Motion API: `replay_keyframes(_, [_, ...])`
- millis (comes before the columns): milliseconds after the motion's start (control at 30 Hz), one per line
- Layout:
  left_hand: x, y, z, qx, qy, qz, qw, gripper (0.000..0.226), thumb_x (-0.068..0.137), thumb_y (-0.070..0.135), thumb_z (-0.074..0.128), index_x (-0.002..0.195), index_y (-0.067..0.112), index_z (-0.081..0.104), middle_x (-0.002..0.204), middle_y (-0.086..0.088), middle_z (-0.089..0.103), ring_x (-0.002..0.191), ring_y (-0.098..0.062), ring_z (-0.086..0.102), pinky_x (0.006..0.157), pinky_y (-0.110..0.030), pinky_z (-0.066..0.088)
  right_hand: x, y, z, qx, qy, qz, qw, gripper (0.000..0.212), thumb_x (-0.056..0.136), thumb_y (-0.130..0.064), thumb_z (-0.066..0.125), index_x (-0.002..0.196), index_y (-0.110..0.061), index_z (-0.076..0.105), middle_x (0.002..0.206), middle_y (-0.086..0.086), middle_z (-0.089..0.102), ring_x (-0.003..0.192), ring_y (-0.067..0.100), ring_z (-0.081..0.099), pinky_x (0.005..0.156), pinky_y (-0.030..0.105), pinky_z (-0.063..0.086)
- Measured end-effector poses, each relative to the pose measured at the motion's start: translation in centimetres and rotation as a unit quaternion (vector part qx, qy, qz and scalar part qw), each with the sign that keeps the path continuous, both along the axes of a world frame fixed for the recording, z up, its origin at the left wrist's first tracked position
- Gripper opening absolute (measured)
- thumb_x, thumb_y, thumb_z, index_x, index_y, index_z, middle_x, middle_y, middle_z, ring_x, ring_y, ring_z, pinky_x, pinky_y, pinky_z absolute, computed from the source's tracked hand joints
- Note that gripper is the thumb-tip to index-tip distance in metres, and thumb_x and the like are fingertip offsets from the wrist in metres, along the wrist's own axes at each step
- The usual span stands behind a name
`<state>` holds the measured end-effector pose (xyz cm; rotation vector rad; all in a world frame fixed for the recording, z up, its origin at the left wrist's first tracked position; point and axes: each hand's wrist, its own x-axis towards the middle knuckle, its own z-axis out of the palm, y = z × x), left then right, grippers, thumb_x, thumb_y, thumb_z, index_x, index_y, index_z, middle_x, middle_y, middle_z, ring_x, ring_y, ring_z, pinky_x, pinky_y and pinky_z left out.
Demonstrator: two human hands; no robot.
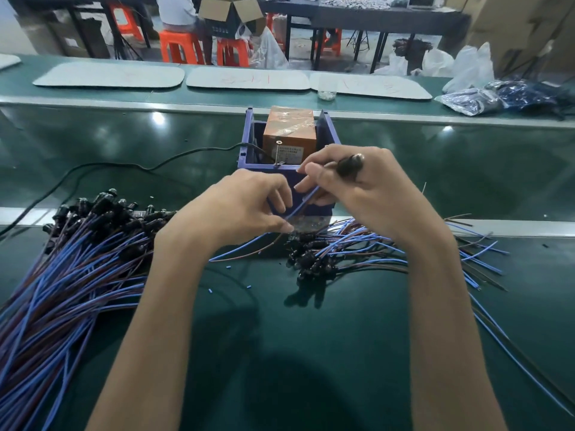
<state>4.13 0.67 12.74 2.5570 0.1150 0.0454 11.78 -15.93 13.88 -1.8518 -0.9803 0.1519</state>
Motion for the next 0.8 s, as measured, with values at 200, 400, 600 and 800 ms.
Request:
replay_keyframes(200, [-0.1,0.6,-0.4,0.035,0.066,-0.023,0.997,0.014,0.087,0.026,0.069,0.075,0.032,0.063,0.077,0.014,0.063,0.078,-0.013,0.058,0.077,-0.028,0.05,-0.1,-0.1,0.5,0.097,0.044,-0.005,0.994,0.017,0.098,-0.017,0.052,0.088,-0.01,0.062,0.082,0.008,0.073,0.073,0.018,0.072,0.064,0.022,0.055])
replay_keyframes(400, [-0.1,0.6,-0.4,0.039,0.065,-0.034,0.997,0.016,0.089,0.024,0.064,0.075,0.032,0.062,0.075,0.014,0.062,0.077,-0.008,0.056,0.076,-0.025,0.046,0.1,-0.4,0.8,0.208,0.116,0.021,0.971,0.021,0.102,-0.013,0.039,0.089,-0.002,0.051,0.081,0.01,0.07,0.075,0.021,0.071,0.073,0.028,0.057])
replay_keyframes(600, [0.3,0.7,-1.0,0.041,-0.022,-0.009,0.999,0.014,0.089,0.024,0.066,0.076,0.029,0.063,0.082,0.007,0.051,0.074,-0.009,0.052,0.075,-0.026,0.042,0.0,-0.4,0.8,0.237,0.146,0.024,0.96,0.023,0.102,-0.017,0.04,0.087,-0.007,0.054,0.064,0.0,0.055,0.057,0.01,0.05,0.065,0.028,0.054])
replay_keyframes(800, [0.4,0.7,-1.3,0.035,-0.034,0.036,0.998,0.011,0.087,0.037,0.067,0.083,0.027,0.066,0.07,0.015,0.06,0.071,-0.011,0.058,0.074,-0.035,0.051,0.3,-0.7,0.8,0.233,0.201,0.036,0.951,0.024,0.102,-0.021,0.042,0.086,-0.008,0.054,0.061,0.0,0.048,0.051,0.011,0.032,0.045,0.019,0.028])
